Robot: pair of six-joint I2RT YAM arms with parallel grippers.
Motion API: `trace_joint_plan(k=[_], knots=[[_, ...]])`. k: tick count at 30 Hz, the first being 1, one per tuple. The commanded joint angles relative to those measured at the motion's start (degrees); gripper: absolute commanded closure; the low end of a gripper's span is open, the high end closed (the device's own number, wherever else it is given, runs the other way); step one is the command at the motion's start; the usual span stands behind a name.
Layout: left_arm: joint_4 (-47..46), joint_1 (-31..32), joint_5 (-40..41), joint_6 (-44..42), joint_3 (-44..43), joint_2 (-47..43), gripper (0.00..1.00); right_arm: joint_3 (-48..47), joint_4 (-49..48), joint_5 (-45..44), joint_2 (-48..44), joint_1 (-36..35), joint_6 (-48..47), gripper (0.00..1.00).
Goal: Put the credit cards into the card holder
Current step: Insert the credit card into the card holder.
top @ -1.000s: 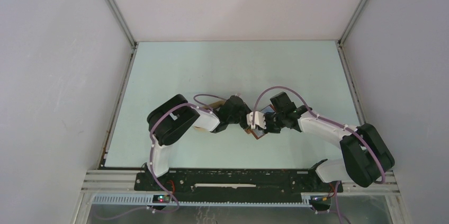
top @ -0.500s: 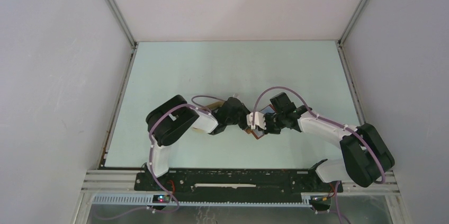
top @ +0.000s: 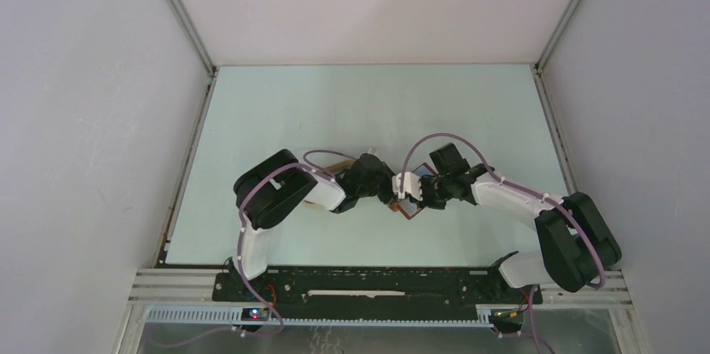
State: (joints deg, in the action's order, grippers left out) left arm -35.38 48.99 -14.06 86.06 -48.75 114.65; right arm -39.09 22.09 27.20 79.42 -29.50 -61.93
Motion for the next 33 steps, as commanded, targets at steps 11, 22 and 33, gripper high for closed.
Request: trace_joint_plan(k=[11, 22, 33], knots=[[2.24, -0.08, -5.12, 2.18, -3.63, 4.20, 0.89, -1.87, 2.10, -2.91, 0.13, 3.91, 0.76, 0.93], [4.53, -0.12, -6.19, 0.86, -6.82, 5.48, 0.86, -2.86, 3.35, 0.11, 0.13, 6.86, 2.41, 0.87], [5.47, -0.39, -5.69, 0.05, -7.01, 5.34, 0.85, -6.47, 7.39, 13.33, -2.22, 14.81, 8.13, 0.83]])
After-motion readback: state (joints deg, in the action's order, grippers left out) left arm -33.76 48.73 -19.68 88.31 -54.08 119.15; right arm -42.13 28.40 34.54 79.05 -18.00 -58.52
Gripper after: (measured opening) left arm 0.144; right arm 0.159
